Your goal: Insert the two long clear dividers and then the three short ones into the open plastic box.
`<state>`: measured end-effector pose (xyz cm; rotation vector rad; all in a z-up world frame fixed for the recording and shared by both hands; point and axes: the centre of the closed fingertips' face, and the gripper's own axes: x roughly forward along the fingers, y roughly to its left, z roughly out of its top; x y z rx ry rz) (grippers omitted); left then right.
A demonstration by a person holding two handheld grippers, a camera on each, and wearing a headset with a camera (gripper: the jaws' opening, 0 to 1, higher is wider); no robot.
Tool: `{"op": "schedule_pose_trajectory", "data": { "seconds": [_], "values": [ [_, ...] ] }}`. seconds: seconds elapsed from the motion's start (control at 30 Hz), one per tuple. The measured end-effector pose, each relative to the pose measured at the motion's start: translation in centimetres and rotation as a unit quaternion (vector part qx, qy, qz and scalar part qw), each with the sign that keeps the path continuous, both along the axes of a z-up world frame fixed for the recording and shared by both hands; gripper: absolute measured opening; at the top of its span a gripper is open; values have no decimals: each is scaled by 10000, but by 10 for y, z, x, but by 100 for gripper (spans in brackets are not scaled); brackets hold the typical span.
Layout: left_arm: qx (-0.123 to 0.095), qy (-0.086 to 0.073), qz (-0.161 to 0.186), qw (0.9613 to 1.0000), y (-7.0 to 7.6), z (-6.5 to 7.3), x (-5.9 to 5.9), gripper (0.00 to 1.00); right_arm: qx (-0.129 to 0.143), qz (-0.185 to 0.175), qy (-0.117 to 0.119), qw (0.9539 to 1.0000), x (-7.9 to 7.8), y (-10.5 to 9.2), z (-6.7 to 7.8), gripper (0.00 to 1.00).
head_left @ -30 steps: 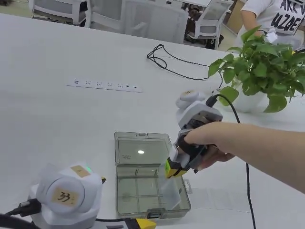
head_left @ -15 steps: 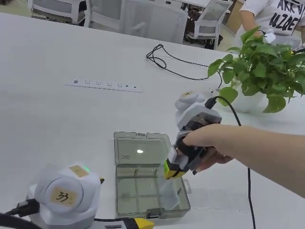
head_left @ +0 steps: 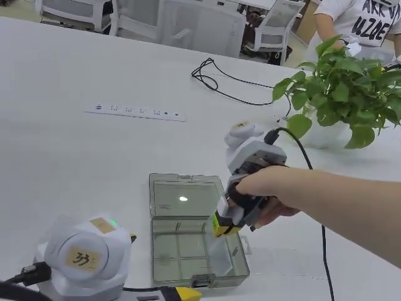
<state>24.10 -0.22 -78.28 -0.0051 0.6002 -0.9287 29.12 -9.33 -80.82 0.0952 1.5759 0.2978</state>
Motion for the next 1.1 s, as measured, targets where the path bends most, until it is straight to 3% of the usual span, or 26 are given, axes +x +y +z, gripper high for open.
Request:
{"op": "schedule_pose_trajectory", "data": {
  "seconds": [1.1],
  "values": [
    [31, -3, -62, 10000, -1, 0, -1, 89, -317, 244, -212, 9990, 1, 5, -14, 2]
  ]
}}
